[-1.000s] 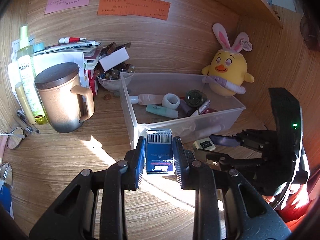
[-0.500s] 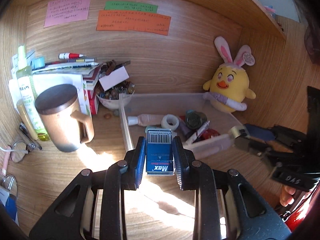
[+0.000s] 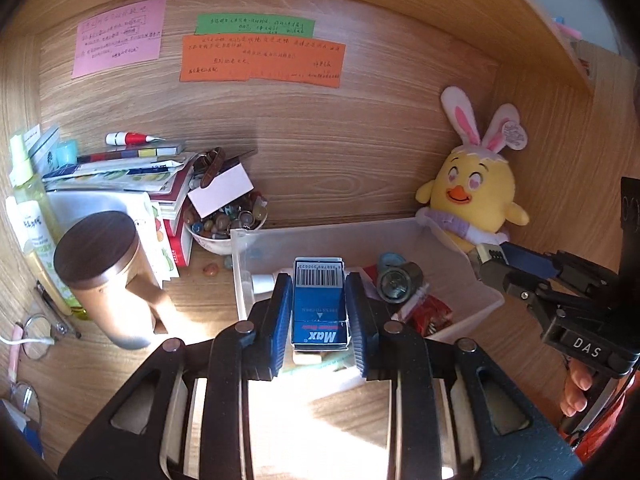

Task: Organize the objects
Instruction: 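Carry the staple box and button card into the clear box, opening both grippers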

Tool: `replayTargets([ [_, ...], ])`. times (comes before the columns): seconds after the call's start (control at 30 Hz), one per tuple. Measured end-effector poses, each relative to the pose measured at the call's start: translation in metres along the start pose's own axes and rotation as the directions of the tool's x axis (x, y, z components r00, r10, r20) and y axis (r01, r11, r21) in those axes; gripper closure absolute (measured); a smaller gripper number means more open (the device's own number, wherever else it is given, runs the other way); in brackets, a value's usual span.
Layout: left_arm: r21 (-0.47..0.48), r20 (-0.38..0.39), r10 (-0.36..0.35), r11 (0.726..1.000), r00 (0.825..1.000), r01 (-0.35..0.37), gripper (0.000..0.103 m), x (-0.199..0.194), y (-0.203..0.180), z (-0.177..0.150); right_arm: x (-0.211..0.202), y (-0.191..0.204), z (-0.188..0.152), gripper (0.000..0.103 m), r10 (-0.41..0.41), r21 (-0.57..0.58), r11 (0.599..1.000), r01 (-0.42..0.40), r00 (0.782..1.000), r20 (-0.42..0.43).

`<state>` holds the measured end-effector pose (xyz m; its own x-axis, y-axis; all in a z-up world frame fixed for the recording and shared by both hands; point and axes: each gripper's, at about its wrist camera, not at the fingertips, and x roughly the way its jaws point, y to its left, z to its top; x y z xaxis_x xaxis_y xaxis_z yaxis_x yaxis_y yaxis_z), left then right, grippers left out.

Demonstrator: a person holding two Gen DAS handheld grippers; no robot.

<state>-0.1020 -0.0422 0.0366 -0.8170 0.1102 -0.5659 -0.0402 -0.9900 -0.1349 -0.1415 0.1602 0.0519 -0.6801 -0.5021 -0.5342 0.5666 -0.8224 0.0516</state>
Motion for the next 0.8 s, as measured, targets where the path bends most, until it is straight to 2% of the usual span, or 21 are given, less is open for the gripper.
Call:
replayTargets([
  [0.17,0.011,-0.054,0.009,1.0,0.999,-0.009,0.076,0.026,-0.001,0.002,0.025,-0.011,-0.005,0.066,0.013,0.055,0.998,-0.011,0.999,-0.048],
  [0.37,0.01,-0.115,0.017,1.0,0.993,-0.016,0.076,0.054,0.001,-0.007,0.054,-0.013,-0.015,0.066,0.014,0.057,0.998,-0.007,0.992,-0.125],
  [0.7,0.017,-0.158,-0.005,1.0,0.987,0.008,0.076,0.073,0.0,-0.016,0.073,-0.016,-0.023,0.066,-0.027,0.044,0.998,0.036,0.983,-0.181],
  [0.73,0.019,-0.166,-0.015,1.0,0.986,0.019,0.075,0.073,-0.001,-0.017,0.073,-0.016,-0.023,0.066,-0.032,0.042,0.998,0.04,0.983,-0.179],
  [0.8,0.02,-0.164,-0.019,1.0,0.986,0.023,0.066,0.072,-0.001,-0.018,0.074,-0.015,-0.023,0.064,-0.035,0.036,0.998,0.042,0.983,-0.181],
])
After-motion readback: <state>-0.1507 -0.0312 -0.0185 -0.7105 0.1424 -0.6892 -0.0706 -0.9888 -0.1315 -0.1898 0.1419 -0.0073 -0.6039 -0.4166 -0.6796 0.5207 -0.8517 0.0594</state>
